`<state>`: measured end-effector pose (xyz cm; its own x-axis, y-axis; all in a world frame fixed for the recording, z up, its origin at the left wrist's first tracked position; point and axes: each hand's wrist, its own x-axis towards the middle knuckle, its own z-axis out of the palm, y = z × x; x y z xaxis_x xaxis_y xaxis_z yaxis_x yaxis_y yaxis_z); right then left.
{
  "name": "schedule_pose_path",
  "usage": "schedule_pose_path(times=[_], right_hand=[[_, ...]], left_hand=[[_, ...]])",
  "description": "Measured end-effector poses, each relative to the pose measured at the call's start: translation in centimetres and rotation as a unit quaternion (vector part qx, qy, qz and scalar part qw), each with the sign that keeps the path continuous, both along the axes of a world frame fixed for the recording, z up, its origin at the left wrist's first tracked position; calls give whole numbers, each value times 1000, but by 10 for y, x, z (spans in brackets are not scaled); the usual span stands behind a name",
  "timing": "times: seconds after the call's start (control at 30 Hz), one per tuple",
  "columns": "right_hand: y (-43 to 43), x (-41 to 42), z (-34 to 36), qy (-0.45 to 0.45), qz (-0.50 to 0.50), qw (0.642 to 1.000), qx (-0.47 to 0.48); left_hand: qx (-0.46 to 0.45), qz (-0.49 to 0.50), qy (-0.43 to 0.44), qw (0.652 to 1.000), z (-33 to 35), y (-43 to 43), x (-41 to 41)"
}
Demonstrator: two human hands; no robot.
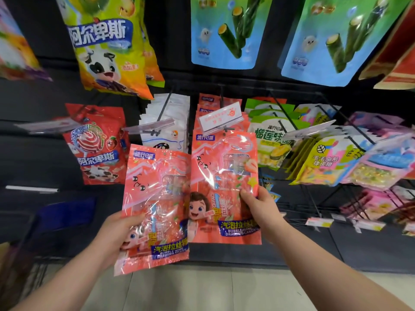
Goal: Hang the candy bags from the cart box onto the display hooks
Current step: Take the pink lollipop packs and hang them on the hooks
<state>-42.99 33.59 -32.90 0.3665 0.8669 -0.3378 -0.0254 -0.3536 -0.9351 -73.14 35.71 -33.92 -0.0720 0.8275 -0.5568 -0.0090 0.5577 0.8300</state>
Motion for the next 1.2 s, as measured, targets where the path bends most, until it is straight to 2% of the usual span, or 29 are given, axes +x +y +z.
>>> schedule_pose_path(times=[0.27,0.63,0.8,1.0,1.07,1.17,1.2], right_hand=[[32,1,-12,-42,-17,999,11],[100,16,-52,-102,-29,994,20],[116,21,-69,-83,-27,996,9],[96,18,-68,-173,-44,984,8],[69,9,-61,-116,-12,993,16],[26,-4,-46,79,71,994,-30],[13,-7,-43,89,102,990,-31]], left_hand=[[6,21,3,1000,-1,5,-11],[26,-3,-40,999,-35,20,-10],[38,-29,-74,996,-49,23,1],[37,-94,-116,988,-51,19,21],[33,-117,-113,986,-48,18,31],[37,-136,-102,985,-44,21,51],[40,-134,-93,986,-43,22,58]])
